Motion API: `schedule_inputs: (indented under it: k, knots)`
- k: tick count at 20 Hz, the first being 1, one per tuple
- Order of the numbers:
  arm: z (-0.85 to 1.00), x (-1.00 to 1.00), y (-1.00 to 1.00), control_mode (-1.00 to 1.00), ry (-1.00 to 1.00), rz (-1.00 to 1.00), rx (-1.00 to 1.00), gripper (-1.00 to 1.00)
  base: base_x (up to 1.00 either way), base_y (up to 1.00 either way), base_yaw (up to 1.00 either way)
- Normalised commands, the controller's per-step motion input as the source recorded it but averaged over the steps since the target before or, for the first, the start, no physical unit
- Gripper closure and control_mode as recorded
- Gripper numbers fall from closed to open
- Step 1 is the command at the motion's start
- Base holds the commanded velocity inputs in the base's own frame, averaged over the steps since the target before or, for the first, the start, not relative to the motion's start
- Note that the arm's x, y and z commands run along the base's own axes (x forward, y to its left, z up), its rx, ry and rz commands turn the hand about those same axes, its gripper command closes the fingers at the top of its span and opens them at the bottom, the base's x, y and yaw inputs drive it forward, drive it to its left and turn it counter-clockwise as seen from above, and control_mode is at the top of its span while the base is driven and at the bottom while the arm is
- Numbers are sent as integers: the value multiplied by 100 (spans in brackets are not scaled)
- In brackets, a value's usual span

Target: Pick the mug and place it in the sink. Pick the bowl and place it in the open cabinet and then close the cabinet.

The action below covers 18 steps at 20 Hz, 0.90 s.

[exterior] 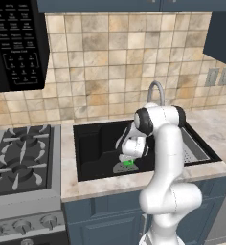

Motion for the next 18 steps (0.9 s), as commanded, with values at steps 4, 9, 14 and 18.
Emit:
schedule_inputs:
  k: [4,9,14,18]
  knots:
    - [-27,27,1,-100,-2,-3,0,-100,0,0,0]
    - [-29,16,2,-100,0,-3,0,-100,0,0,0]
    - [-13,5,0,-100,0,-3,0,-100,0,0,0]
    - [15,1,0,-100,-4,-3,0,-100,0,0,0]
